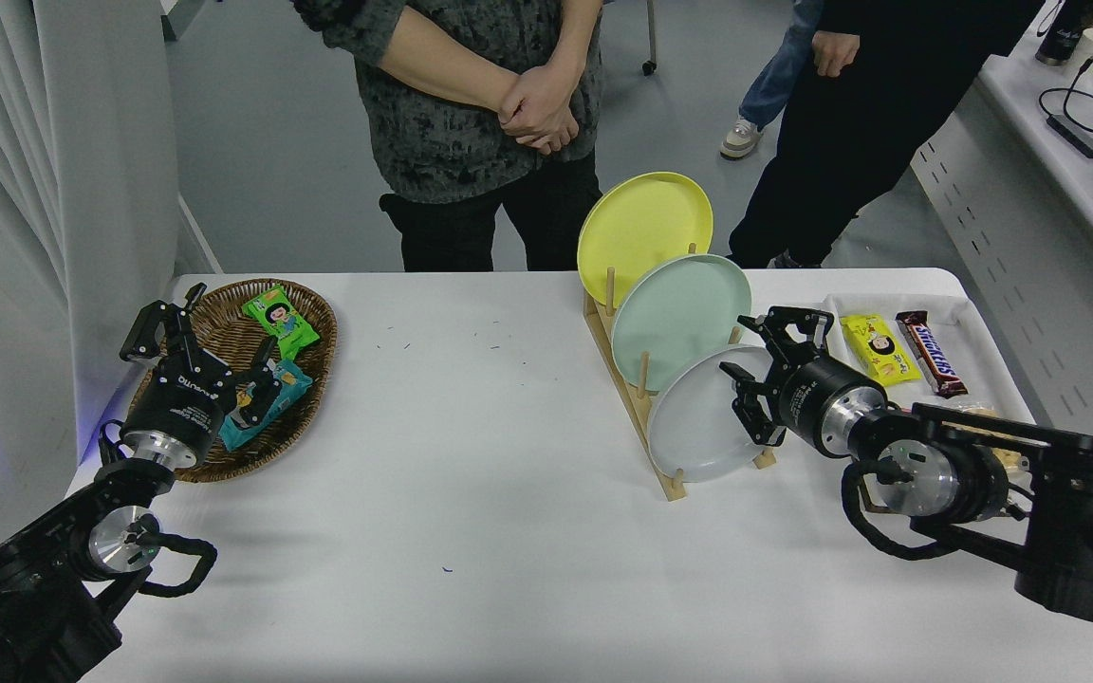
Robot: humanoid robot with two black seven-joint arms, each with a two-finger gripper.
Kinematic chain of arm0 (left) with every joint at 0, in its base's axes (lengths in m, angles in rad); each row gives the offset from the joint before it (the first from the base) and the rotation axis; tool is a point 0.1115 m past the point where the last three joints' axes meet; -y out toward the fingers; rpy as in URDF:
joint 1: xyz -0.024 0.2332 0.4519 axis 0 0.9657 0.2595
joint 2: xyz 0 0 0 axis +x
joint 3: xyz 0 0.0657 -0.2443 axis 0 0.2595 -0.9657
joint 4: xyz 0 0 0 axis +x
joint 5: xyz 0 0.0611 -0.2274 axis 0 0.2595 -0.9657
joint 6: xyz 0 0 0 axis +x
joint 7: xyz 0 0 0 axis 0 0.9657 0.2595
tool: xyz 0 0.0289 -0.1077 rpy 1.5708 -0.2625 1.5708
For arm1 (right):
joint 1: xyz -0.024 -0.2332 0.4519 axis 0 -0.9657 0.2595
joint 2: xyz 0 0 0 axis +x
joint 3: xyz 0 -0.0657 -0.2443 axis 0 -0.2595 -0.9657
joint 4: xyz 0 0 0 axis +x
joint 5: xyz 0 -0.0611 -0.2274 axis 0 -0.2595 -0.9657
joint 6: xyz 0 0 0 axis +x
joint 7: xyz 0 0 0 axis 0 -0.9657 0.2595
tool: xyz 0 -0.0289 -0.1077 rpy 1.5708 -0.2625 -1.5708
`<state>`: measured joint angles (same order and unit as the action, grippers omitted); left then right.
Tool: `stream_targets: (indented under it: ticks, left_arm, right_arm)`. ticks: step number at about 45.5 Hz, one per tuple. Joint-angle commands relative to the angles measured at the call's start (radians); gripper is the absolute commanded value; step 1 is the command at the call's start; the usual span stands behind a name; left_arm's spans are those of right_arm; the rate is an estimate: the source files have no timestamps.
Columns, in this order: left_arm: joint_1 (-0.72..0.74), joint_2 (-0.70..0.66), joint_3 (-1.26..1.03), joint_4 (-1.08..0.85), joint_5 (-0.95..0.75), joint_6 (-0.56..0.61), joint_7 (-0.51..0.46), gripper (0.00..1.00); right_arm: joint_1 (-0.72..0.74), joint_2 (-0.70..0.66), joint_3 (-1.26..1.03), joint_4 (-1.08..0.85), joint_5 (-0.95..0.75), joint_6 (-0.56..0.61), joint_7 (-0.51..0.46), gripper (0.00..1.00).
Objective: Place the plate on the table
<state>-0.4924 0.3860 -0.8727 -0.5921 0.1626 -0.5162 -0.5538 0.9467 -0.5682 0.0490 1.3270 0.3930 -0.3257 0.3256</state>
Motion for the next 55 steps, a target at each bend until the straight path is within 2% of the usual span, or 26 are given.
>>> stream_targets:
  ticks: [1, 9, 16, 24, 29, 39, 55]
  left_arm:
    - [0.000, -0.001, 0.000, 0.000, 0.000, -0.001, 0.000, 0.98]
    - [0.000, 0.001, 0.000, 0.000, 0.000, 0.001, 0.000, 0.98]
    - [0.000, 0.001, 0.000, 0.000, 0.000, 0.001, 0.000, 0.98]
    - [0.000, 0.001, 0.000, 0.000, 0.000, 0.001, 0.000, 0.98]
    - [0.000, 0.001, 0.000, 0.000, 0.000, -0.001, 0.000, 0.98]
    - [0.000, 0.001, 0.000, 0.000, 0.000, -0.001, 0.000, 0.98]
    - [0.000, 0.001, 0.000, 0.000, 0.000, -0.001, 0.000, 0.98]
  right_arm:
    - [0.001, 0.001, 0.000, 0.000, -0.005, -0.003, -0.007, 0.42]
    - [0.001, 0.001, 0.000, 0.000, 0.001, -0.003, -0.011, 0.42]
    - [0.001, 0.001, -0.001, 0.000, 0.001, -0.003, -0.013, 0.35]
    - [0.003, 0.001, -0.001, 0.001, 0.001, -0.003, -0.017, 0.34]
    - [0.004, 0.001, 0.000, 0.000, 0.001, -0.003, -0.019, 0.28]
    - [0.011, 0.001, 0.000, 0.001, 0.001, -0.003, -0.020, 0.27]
    - [0.012, 0.001, 0.000, 0.000, 0.001, -0.003, -0.022, 0.20]
